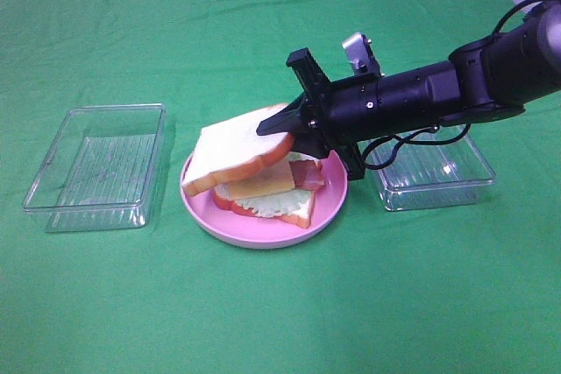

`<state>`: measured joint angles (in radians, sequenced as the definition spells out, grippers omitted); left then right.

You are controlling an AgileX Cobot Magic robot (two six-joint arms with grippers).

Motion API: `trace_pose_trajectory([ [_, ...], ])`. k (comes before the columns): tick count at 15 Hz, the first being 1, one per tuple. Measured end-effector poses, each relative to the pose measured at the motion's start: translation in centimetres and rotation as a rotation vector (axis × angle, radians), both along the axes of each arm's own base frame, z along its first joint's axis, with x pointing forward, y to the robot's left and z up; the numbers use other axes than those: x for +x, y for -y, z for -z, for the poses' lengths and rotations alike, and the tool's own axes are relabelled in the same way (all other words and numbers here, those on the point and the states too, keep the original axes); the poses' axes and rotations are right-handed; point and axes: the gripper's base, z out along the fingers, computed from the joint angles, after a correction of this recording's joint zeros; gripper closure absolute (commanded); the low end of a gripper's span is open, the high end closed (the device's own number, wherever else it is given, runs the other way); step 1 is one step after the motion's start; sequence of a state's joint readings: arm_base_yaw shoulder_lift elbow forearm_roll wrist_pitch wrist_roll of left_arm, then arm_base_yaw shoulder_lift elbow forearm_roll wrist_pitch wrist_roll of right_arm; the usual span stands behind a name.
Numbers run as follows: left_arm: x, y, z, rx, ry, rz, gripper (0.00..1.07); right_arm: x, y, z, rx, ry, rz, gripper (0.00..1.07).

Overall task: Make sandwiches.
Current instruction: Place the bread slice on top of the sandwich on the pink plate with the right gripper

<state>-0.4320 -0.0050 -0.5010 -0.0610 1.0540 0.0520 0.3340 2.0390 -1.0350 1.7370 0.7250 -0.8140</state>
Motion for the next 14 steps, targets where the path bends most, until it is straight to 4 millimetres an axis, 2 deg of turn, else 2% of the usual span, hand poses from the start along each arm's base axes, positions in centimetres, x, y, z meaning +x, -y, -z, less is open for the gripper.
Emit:
trace_pose_trajectory([
  [2, 0.0, 0.0, 0.0, 0.000, 0.000, 0.000, 0.26, -0.1, -0.1, 0.0, 0.000, -0.002, -0.003, 1.07],
  [6, 0.0, 0.0, 0.0, 0.000, 0.000, 0.000, 0.26, -1.1, -2.0, 0.2, -0.033, 0.008, -0.043, 1.07],
  [14, 0.0, 0.0, 0.0, 0.000, 0.000, 0.000, 0.26, -0.3, -1.0, 0.6, -0.096, 0.052, -0.006, 1.07],
])
